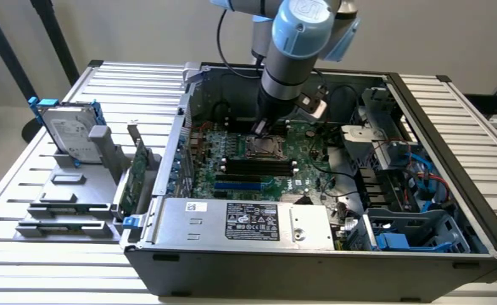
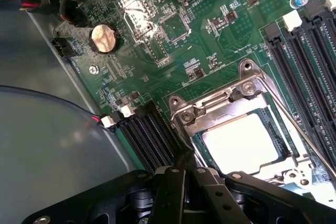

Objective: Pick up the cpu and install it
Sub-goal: 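Install the first cpu locking lever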

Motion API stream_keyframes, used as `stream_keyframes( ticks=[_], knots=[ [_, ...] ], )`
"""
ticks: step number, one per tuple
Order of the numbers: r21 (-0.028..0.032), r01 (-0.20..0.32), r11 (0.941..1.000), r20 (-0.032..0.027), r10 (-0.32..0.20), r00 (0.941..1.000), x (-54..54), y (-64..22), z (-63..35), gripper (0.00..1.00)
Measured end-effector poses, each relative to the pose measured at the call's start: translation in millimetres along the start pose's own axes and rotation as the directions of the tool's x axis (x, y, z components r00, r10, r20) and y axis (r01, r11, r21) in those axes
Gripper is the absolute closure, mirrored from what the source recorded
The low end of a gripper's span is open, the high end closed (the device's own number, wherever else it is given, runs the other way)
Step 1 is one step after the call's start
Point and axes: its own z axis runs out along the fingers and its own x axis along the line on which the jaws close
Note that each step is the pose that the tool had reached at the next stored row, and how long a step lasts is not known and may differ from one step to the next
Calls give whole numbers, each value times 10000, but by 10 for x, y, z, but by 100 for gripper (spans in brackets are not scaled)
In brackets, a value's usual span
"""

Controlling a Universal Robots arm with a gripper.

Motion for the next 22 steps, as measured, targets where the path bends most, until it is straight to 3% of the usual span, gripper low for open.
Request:
stream_keyframes(
  ticks=[10,20,22],
  knots=[
    [4,3,10000,-7,-3,10000,28,45,-2,89],
    [120,26,9999,-187,-24,9998,25,64,-6,89],
    [128,28,9999,-198,-25,9998,22,69,-8,89]
  ],
)
